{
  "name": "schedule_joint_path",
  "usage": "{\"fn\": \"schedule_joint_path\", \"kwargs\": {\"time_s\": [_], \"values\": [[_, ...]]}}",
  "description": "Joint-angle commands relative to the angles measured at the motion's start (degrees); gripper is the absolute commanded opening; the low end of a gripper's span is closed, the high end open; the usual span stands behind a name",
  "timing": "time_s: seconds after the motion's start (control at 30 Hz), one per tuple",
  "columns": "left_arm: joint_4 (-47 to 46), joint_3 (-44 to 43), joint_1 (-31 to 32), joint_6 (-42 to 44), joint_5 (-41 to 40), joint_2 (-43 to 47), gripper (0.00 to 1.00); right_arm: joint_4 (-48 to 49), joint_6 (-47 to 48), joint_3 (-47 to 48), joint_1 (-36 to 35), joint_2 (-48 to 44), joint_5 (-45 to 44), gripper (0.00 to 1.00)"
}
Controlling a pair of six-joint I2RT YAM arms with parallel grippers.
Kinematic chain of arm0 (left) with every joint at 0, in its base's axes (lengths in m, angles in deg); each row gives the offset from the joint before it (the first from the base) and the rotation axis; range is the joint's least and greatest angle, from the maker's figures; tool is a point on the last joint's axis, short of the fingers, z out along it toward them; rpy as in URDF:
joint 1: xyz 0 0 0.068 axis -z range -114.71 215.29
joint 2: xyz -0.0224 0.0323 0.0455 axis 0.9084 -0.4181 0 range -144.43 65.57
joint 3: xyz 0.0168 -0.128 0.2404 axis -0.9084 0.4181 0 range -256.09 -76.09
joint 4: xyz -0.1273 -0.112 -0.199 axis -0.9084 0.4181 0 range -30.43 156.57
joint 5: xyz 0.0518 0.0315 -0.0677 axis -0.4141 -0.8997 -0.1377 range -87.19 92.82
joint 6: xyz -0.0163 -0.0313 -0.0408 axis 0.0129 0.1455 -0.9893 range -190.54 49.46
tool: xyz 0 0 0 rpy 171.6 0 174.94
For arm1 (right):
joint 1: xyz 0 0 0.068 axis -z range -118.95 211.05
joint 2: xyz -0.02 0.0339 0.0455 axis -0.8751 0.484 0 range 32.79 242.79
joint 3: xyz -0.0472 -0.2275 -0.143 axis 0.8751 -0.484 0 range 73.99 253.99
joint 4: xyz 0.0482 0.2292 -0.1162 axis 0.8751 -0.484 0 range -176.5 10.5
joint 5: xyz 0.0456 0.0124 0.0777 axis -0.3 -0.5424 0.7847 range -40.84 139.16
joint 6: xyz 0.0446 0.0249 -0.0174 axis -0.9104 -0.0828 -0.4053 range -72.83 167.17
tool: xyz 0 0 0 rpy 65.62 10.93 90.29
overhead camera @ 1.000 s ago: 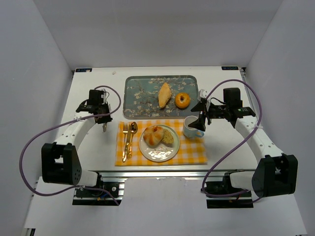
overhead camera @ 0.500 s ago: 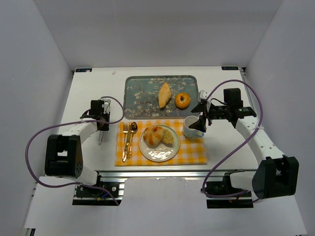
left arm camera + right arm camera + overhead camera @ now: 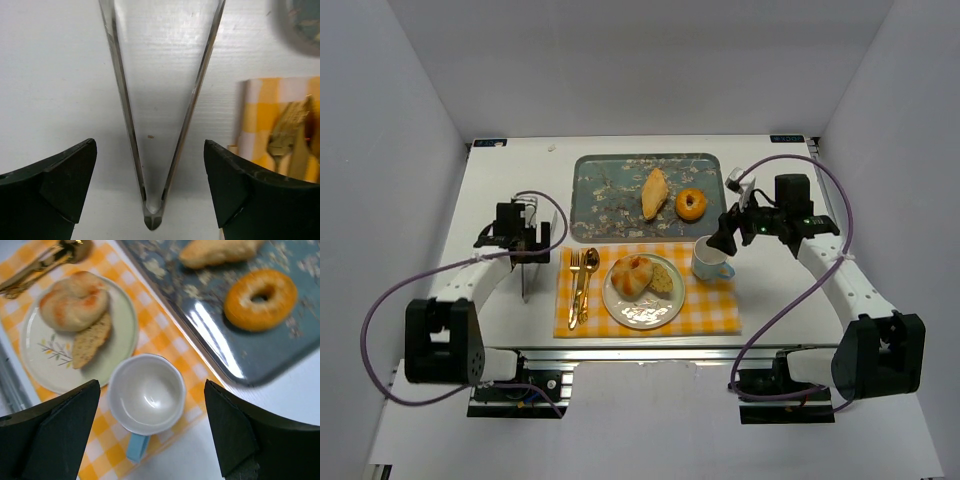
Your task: Place the bread
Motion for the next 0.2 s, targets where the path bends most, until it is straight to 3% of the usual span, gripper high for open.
{"fn": "schedule_joint_path", "kwargs": {"time_s": [0.0, 0.17], "values": [[1.5, -4.0, -0.3, -4.4, 2.4, 7.6, 0.97, 3.0, -6.0, 1.0, -0.1, 0.3, -10.3, 0.89], [3.1, -5.8, -0.4, -11.5, 11.3, 16.5, 0.95, 7.2, -9.6, 1.6, 0.0, 0.5, -10.1, 0.89]]}}
